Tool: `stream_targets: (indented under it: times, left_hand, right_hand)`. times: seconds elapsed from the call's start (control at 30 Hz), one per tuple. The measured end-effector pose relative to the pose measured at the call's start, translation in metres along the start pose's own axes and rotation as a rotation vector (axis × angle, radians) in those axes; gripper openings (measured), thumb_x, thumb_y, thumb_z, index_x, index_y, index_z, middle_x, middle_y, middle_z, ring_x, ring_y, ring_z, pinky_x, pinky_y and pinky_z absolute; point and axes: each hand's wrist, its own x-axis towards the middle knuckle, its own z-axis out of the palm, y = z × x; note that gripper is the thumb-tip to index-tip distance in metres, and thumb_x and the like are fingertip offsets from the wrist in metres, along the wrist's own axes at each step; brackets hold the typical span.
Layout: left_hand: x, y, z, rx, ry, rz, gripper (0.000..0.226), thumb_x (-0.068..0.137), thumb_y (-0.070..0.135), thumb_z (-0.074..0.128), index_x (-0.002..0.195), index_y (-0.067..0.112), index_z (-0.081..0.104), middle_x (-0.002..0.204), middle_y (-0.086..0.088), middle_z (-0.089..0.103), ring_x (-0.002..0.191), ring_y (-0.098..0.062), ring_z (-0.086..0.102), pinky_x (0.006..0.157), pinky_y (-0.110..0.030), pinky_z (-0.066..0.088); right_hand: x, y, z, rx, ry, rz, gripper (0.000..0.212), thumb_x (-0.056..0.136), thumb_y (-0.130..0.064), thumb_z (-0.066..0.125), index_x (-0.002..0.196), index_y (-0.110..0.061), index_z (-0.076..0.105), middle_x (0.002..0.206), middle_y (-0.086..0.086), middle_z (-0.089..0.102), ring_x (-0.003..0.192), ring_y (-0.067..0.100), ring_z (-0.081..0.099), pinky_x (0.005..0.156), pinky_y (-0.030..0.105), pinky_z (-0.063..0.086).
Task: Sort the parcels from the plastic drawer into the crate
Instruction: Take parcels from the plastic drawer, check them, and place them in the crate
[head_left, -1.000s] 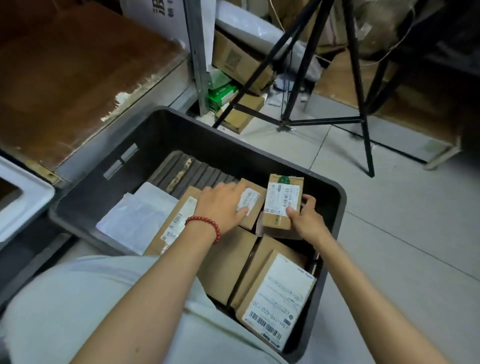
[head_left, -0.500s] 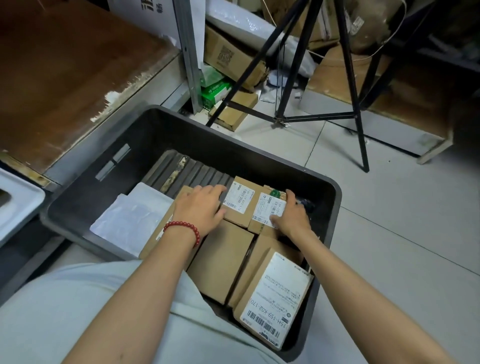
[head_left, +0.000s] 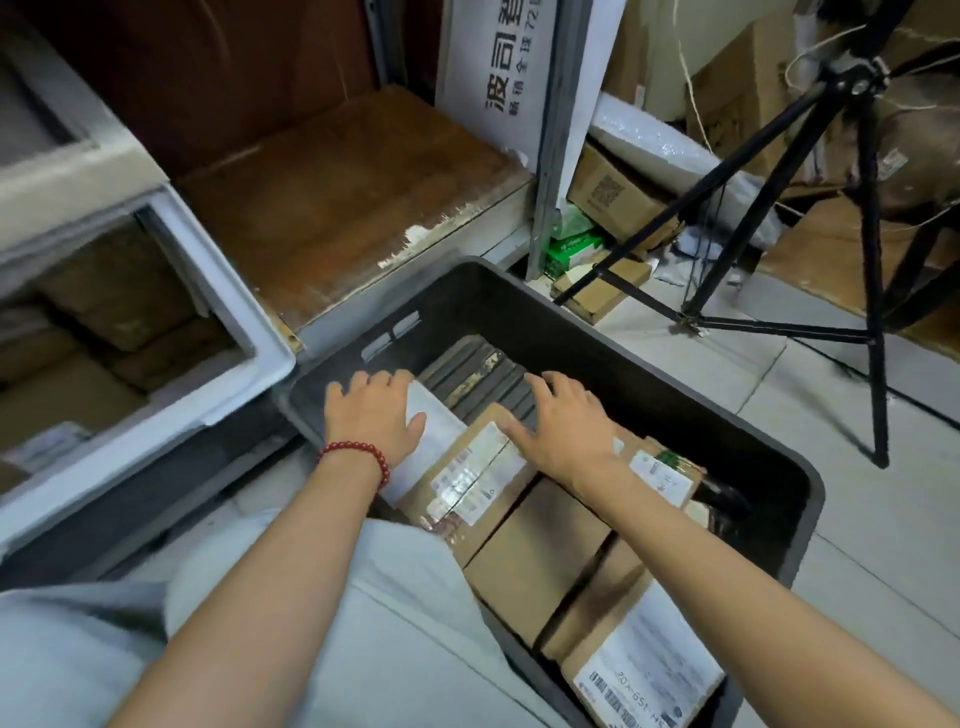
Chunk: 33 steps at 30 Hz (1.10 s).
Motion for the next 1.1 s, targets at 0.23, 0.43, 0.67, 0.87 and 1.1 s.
stream_targets:
  times: [0.23,0.43,0.67,0.87,1.1]
  left_hand:
    - [-0.060,-0.103,-0.036,-0.017,0.155,-0.227,0.052,0.091,0.052,0.047,0.137,0.029,0.041,0.134,0.000,0.054,0.124,-0.024,0.047,0.097,-0.042,0.036]
    - [-0.127,-0.185,-0.044,-0.158,0.123,-0.541,0.055,0.090,0.051,0.051,0.137,0.024,0.041,0.135,-0.006,0.052,0.124,-0.030,0.046,0.095,-0.042,0.039]
    - [-0.153,-0.216,-0.037,-0.132,0.179,-0.525,0.057,0.090,0.049,0.052,0.139,0.025,0.037,0.137,-0.006,0.050,0.124,-0.030,0.045,0.094,-0.043,0.041]
    - [-0.150,-0.262,-0.029,-0.106,0.106,-0.535,0.062,0.091,0.048,0.052,0.144,0.025,0.031,0.143,-0.008,0.044,0.129,-0.031,0.042,0.098,-0.046,0.039]
    - [-0.132,-0.313,-0.003,-0.159,0.031,-0.611,0.068,0.092,0.048,0.051,0.149,0.023,0.023,0.151,-0.009,0.034,0.133,-0.032,0.038,0.100,-0.047,0.038]
  right_hand:
    - [0.011,-0.137,-0.020,0.134,0.049,-0.280,0.063,0.097,-0.059,0.031,0.143,-0.017,0.038,0.144,0.008,0.041,0.131,0.027,0.040,0.101,0.041,0.041]
    - [-0.016,-0.252,-0.020,0.354,-0.088,-0.401,0.054,0.101,-0.047,0.032,0.142,-0.012,0.036,0.145,0.011,0.036,0.132,0.031,0.037,0.099,0.045,0.038]
    - [-0.028,-0.312,0.014,0.240,-0.065,-0.588,0.058,0.099,-0.049,0.037,0.143,-0.012,0.034,0.148,0.008,0.033,0.133,0.027,0.036,0.097,0.041,0.040]
    - [0.001,-0.323,0.029,0.122,-0.037,-0.672,0.055,0.099,-0.046,0.039,0.144,-0.014,0.035,0.147,0.007,0.036,0.132,0.027,0.036,0.101,0.039,0.037]
    - [0.028,-0.356,0.054,0.072,-0.043,-0.721,0.055,0.099,-0.045,0.039,0.146,-0.016,0.032,0.149,0.006,0.035,0.134,0.027,0.035,0.104,0.041,0.035]
